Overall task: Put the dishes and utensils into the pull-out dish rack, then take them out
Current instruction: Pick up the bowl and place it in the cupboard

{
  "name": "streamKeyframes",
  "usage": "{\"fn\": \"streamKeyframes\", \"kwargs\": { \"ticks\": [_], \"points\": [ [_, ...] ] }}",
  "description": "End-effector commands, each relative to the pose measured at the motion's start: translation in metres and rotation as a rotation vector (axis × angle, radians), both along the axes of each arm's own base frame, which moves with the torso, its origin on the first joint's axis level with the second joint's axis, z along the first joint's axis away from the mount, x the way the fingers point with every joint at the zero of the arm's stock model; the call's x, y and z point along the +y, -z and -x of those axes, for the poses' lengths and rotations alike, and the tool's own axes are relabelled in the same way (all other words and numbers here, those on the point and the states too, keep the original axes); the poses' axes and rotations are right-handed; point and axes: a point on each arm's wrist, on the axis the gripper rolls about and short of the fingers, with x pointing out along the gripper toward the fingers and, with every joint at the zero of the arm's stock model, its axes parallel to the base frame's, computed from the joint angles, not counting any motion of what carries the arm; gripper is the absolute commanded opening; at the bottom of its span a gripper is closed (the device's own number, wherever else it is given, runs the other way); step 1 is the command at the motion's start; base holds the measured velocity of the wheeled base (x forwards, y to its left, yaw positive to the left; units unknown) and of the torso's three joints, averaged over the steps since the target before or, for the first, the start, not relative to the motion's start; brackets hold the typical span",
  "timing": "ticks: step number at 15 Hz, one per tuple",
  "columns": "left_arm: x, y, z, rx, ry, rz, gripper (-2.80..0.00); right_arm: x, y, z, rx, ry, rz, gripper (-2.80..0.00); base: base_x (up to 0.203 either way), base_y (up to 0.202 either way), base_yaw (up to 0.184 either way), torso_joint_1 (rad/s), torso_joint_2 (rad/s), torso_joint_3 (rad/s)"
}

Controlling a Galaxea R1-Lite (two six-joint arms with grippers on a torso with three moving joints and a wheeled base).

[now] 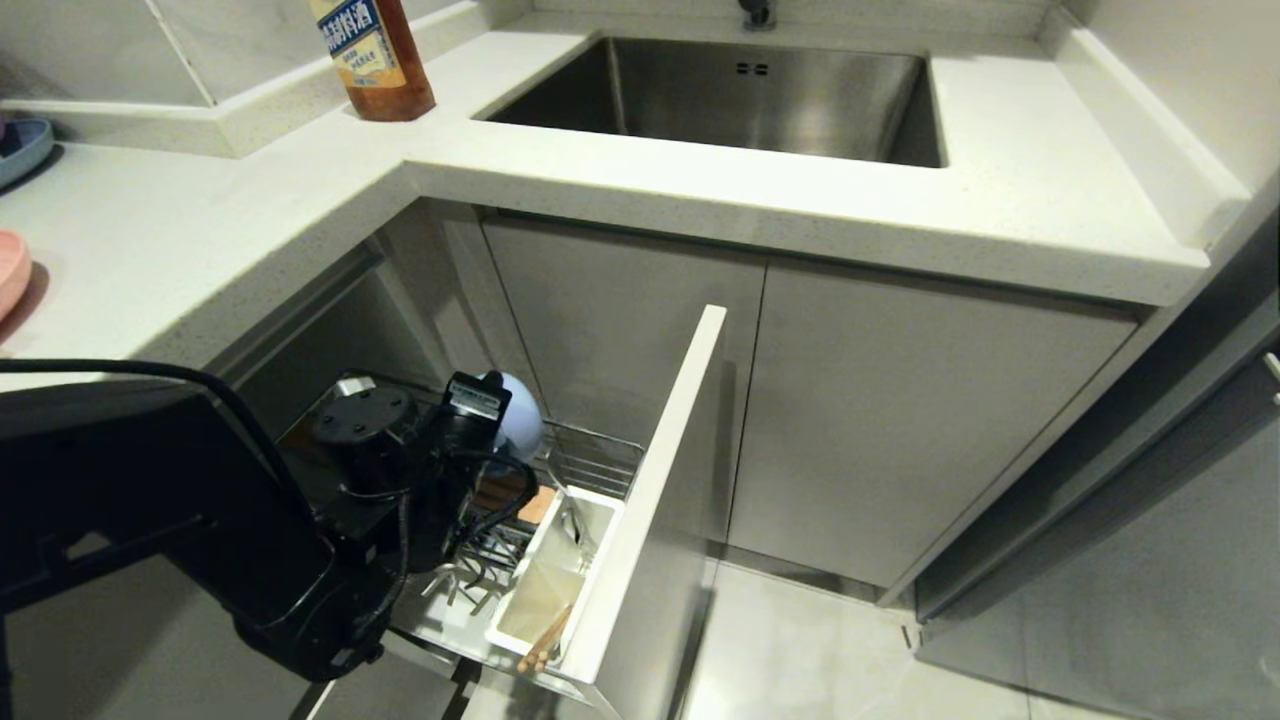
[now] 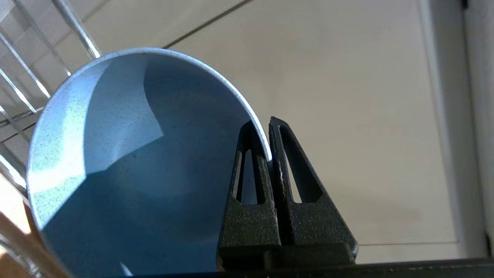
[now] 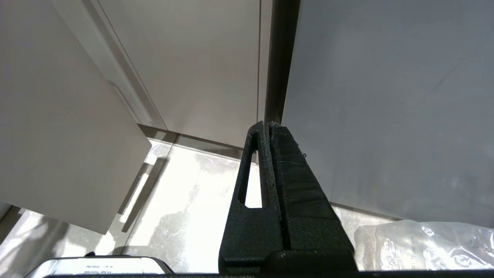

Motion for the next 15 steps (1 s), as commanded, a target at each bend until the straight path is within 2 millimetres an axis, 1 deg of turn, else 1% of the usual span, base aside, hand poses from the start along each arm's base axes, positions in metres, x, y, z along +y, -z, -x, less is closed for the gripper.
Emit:
{"fn": "streamKeyframes", "kwargs": {
  "ticks": [1,8,15],
  "points": [
    [0.001,-0.004,0.001,-0.02,-0.001,0.02,-2.8,0.0,0.0,0.0,0.002,-0.001,0.0,-2.8,0.0,0.0,0.0,0.0,0.0,0.0],
    [0.0,-0.008,-0.003,-0.039,0.008,0.095,-2.8,0.0,0.0,0.0,0.001,0.0,-0.001,-2.8,0.0,0.0,0.0,0.0,0.0,0.0],
    [0.001,0.002,-0.004,-0.008,0.009,0.149,-2.8,0.0,0.0,0.0,0.001,-0.001,-0.001,-2.8,0.0,0.0,0.0,0.0,0.0,0.0]
  ]
}}
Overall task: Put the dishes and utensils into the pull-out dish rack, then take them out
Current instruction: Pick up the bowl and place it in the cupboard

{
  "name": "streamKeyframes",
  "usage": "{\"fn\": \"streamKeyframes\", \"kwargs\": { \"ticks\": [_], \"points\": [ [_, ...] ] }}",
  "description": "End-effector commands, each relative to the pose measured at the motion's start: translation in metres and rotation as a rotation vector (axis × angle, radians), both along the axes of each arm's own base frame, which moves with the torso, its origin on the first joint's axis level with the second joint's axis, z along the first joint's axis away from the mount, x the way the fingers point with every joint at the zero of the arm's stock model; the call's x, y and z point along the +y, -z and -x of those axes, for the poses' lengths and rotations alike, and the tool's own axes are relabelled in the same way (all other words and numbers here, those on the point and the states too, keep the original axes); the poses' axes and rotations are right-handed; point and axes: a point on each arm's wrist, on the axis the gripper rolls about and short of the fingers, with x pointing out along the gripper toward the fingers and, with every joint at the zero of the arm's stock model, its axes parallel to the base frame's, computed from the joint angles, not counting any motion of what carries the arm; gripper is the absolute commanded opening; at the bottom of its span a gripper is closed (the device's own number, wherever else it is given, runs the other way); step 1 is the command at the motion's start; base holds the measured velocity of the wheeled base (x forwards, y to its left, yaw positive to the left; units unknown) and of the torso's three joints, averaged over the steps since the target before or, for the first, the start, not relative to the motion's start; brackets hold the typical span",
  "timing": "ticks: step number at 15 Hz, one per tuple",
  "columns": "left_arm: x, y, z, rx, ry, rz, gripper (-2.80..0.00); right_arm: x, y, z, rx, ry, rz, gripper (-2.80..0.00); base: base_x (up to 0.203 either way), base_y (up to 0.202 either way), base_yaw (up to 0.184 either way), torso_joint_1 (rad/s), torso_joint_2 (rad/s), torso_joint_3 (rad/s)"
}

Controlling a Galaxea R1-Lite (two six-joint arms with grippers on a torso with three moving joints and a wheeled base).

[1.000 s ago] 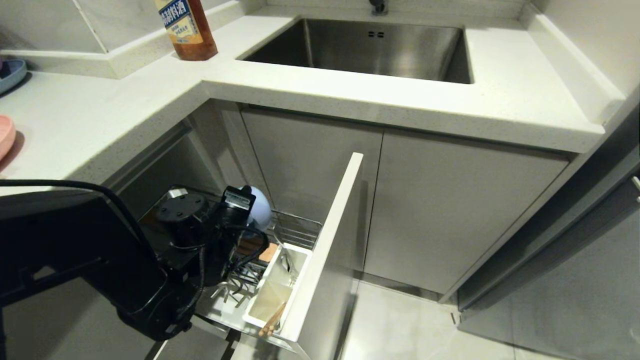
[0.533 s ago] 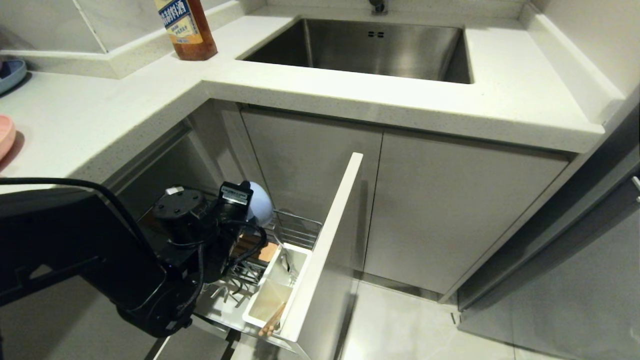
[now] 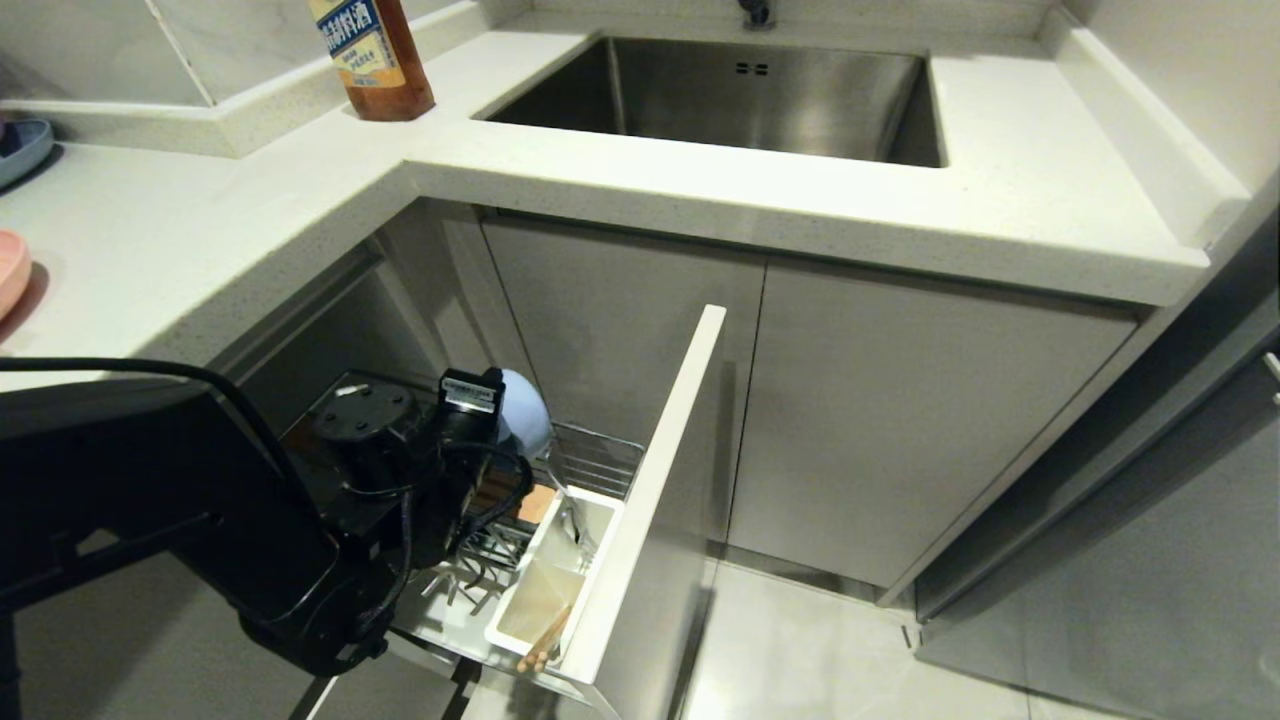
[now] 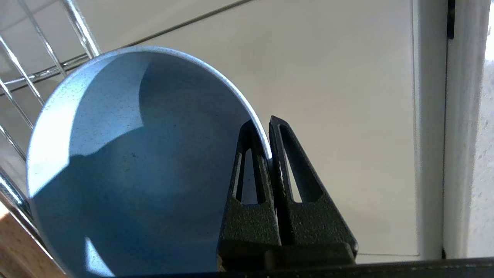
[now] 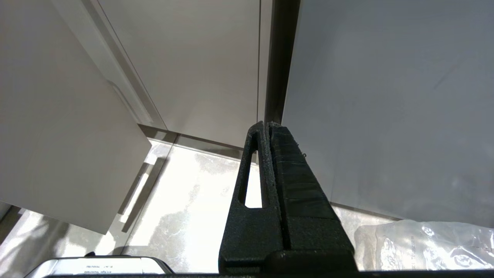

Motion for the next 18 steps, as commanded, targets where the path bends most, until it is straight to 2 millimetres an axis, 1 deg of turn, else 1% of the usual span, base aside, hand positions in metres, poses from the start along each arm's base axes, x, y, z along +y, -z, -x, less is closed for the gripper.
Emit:
{"fn": "streamKeyframes", "kwargs": {
  "ticks": [1,6,10,16,18],
  "points": [
    [0.003,0.002,-0.001,0.002,-0.009,0.022,-2.8,0.0,0.0,0.0,0.001,0.0,0.0,-2.8,0.0,0.0,0.0,0.0,0.0,0.0],
    [0.008,0.008,-0.002,0.023,-0.017,0.063,-2.8,0.0,0.0,0.0,0.001,0.0,0.0,-2.8,0.0,0.0,0.0,0.0,0.0,0.0],
    [0.008,0.007,-0.002,0.021,-0.016,0.069,-2.8,0.0,0.0,0.0,0.001,0.0,0.001,-2.8,0.0,0.0,0.0,0.0,0.0,0.0],
    [0.008,-0.021,0.006,-0.063,0.007,0.074,-2.8,0.0,0.0,0.0,0.001,-0.001,0.0,-2.8,0.0,0.0,0.0,0.0,0.0,0.0],
    [0.007,-0.024,0.008,-0.074,0.01,0.015,-2.8,0.0,0.0,0.0,0.001,-0.001,0.0,-2.8,0.0,0.0,0.0,0.0,0.0,0.0]
  ]
}}
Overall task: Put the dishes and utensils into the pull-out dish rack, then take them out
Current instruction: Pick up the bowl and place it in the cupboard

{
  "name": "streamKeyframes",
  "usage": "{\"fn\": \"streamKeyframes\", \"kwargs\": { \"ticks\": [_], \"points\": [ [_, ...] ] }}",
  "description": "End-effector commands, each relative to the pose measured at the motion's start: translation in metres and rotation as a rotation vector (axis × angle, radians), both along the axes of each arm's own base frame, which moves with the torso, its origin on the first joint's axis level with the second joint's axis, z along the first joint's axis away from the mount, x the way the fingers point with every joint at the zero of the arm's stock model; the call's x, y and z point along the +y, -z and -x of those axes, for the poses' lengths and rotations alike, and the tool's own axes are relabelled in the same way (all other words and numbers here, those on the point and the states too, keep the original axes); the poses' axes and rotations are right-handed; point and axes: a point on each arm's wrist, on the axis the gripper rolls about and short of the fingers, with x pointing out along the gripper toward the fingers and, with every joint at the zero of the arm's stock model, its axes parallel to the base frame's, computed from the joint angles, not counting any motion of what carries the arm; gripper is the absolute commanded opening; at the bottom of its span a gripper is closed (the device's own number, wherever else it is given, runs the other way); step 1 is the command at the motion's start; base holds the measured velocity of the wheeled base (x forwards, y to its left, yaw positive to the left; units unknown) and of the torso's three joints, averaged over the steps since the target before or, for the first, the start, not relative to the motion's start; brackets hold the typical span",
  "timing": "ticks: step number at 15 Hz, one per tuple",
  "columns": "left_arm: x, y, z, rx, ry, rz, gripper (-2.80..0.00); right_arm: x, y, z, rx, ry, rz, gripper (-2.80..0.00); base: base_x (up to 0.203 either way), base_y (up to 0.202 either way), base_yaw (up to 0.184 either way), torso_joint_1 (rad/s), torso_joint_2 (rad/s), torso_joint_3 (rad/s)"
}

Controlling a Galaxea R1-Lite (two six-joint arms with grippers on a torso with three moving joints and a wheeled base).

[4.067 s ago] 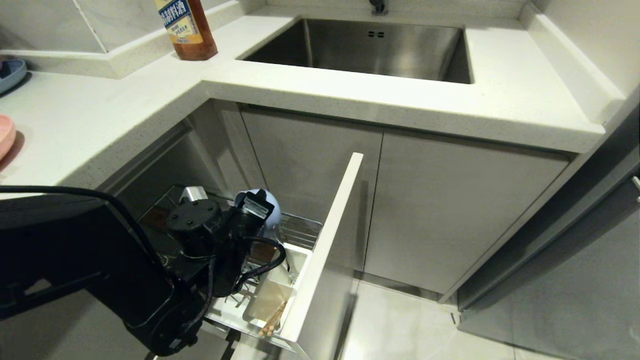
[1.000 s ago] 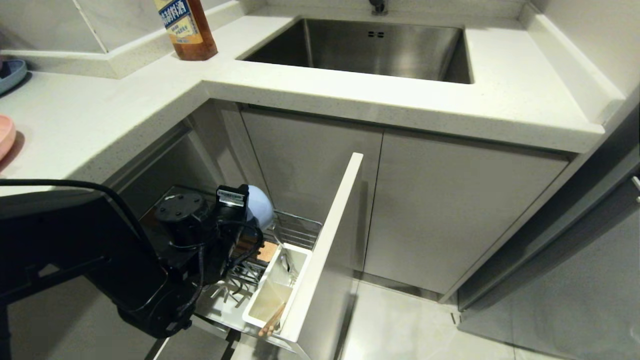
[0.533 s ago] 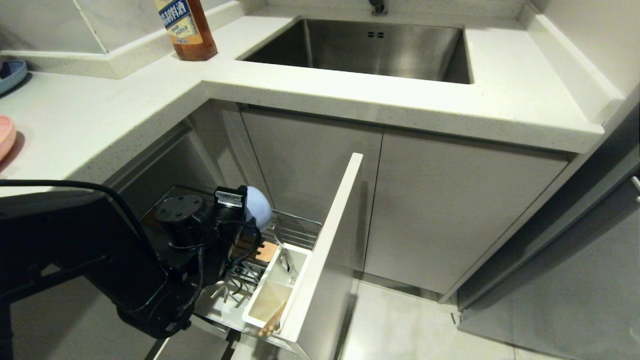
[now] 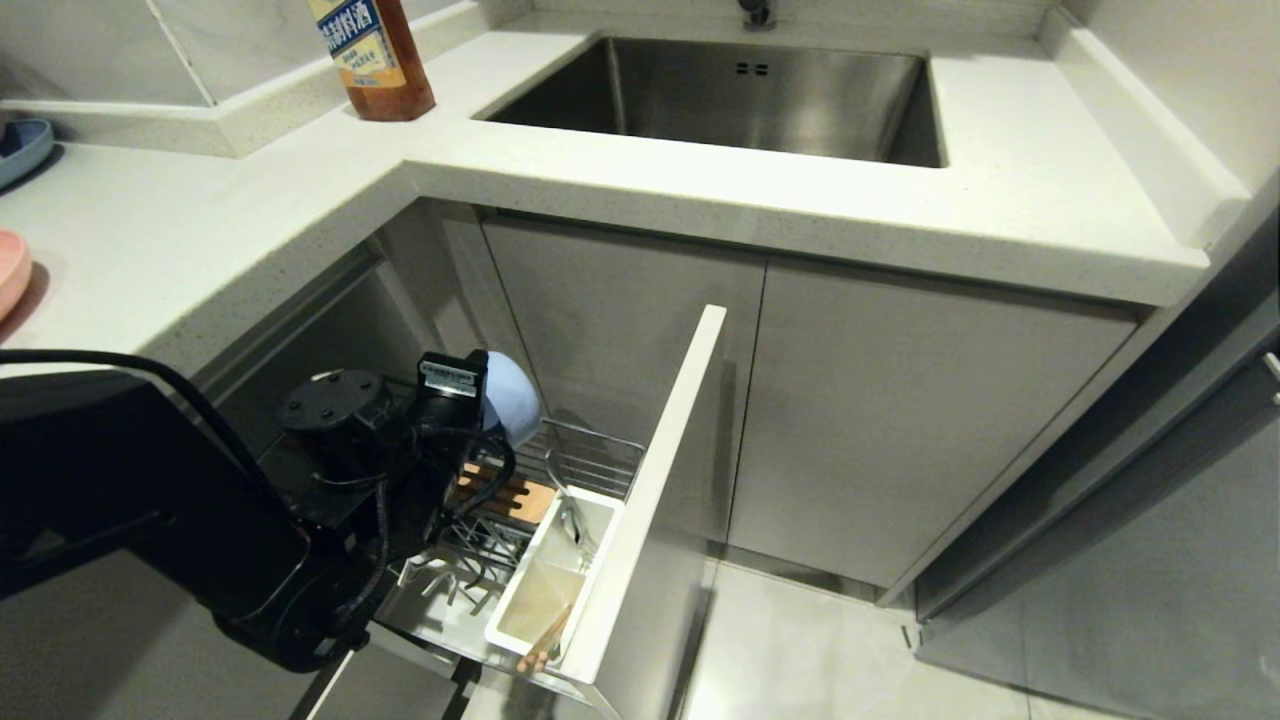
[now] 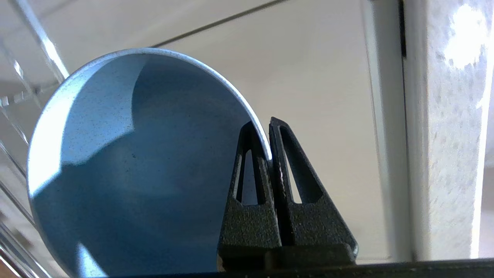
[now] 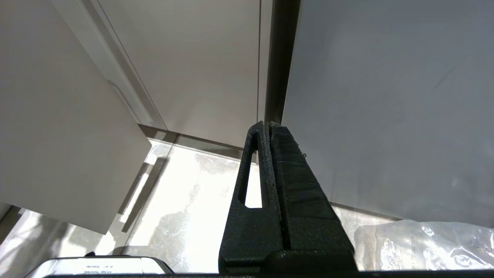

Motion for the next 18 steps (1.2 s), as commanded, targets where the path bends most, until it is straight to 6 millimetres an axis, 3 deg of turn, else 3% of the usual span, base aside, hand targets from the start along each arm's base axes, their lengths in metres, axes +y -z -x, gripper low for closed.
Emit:
{"fn": "streamKeyframes", "kwargs": {
  "ticks": [1,13,18],
  "points": [
    [-0.002,-0.006,0.003,-0.026,0.001,-0.024,-2.8,0.0,0.0,0.0,0.001,0.0,0.001,-2.8,0.0,0.0,0.0,0.0,0.0,0.0],
    [-0.021,-0.011,0.017,-0.039,0.058,-0.101,-2.8,0.0,0.0,0.0,0.001,-0.001,-0.001,-2.8,0.0,0.0,0.0,0.0,0.0,0.0],
    [-0.018,0.002,0.021,0.013,0.053,-0.114,-2.8,0.0,0.001,0.0,0.003,-0.001,0.001,-2.8,0.0,0.0,0.0,0.0,0.0,0.0]
  ]
}}
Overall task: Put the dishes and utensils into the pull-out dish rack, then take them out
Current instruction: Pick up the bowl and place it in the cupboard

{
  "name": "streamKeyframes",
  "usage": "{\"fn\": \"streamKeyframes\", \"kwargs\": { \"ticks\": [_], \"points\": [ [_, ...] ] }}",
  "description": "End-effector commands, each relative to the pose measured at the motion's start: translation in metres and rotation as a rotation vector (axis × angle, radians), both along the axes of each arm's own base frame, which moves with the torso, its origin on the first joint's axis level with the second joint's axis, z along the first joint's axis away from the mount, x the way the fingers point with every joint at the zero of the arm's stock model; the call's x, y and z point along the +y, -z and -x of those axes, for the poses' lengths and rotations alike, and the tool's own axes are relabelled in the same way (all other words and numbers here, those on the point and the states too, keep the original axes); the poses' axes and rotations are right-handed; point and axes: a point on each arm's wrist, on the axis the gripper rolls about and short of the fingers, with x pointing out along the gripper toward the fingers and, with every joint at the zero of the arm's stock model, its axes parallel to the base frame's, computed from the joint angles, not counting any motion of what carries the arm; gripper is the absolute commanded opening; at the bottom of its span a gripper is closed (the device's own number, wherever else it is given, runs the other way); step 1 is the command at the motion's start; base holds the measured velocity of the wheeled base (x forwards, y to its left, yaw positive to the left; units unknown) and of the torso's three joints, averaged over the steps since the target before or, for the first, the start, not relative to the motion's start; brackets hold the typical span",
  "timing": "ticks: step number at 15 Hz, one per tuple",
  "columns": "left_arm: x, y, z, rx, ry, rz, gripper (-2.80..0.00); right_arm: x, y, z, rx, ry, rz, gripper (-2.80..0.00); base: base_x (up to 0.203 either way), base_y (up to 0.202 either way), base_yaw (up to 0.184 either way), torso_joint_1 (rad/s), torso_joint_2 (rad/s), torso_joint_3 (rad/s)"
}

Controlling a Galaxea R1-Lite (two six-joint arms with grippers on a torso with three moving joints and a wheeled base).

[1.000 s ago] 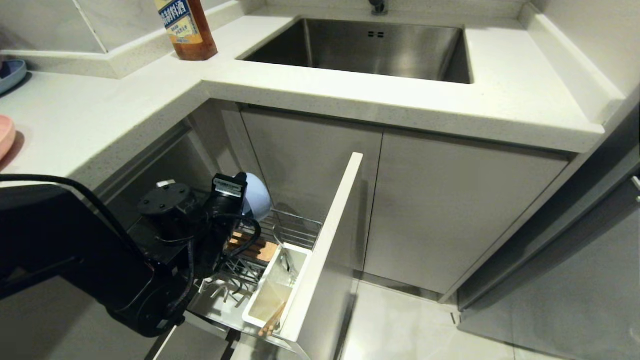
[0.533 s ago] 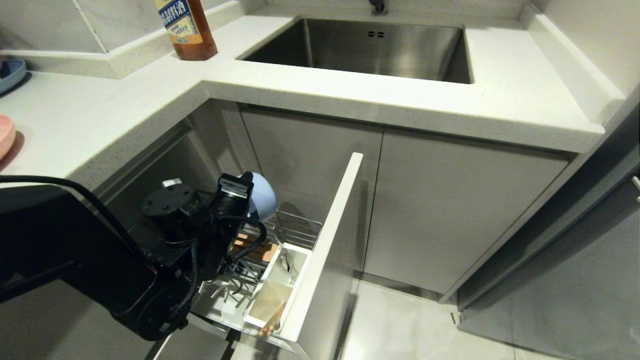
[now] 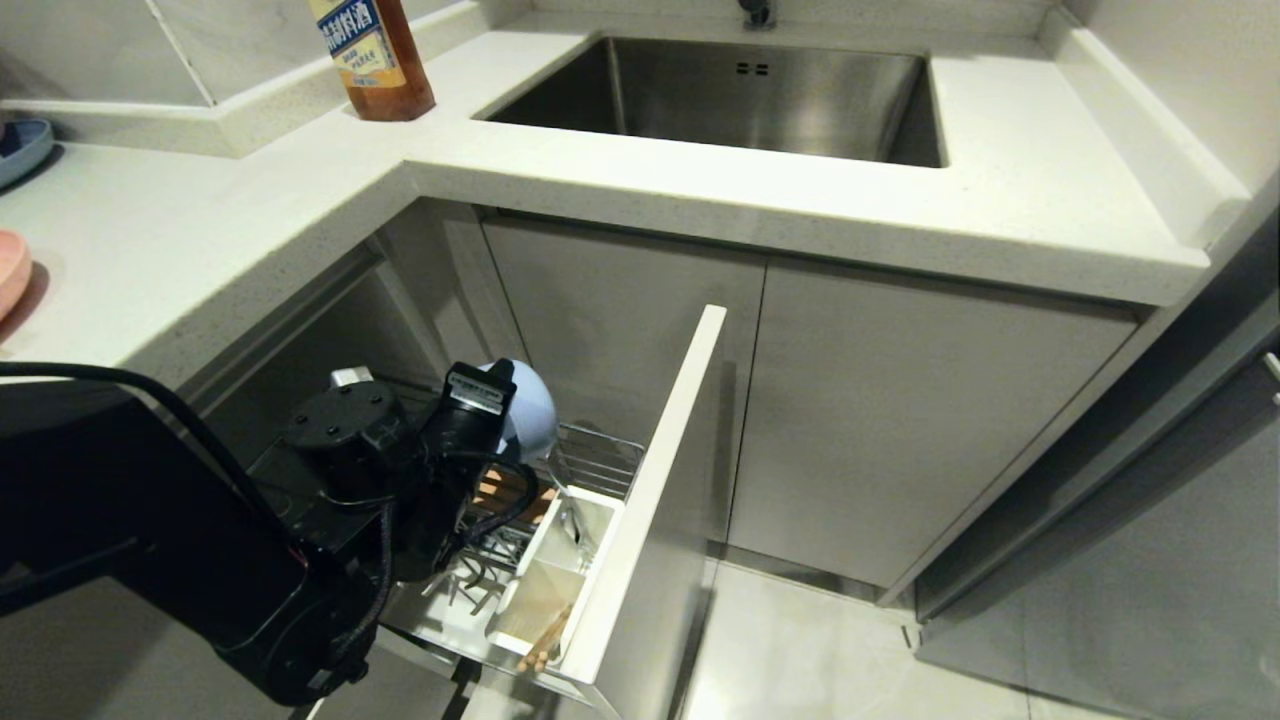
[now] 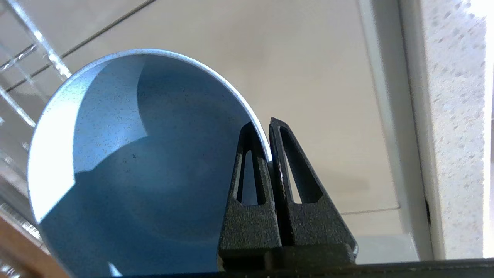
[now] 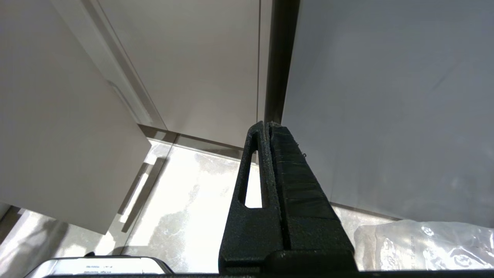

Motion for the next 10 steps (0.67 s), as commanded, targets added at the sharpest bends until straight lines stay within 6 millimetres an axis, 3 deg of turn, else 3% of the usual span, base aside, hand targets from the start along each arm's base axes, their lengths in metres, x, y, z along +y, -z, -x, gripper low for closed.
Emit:
{"fn": "streamKeyframes", "kwargs": {
  "ticks": [1,10],
  "points": [
    [0.002,0.005,0.001,0.015,-0.008,0.002,-2.8,0.0,0.0,0.0,0.001,0.0,0.0,-2.8,0.0,0.0,0.0,0.0,0.0,0.0],
    [0.007,0.001,-0.019,-0.012,-0.028,0.152,-2.8,0.0,0.001,0.0,0.002,-0.001,-0.001,-2.8,0.0,0.0,0.0,0.0,0.0,0.0]
  ]
}}
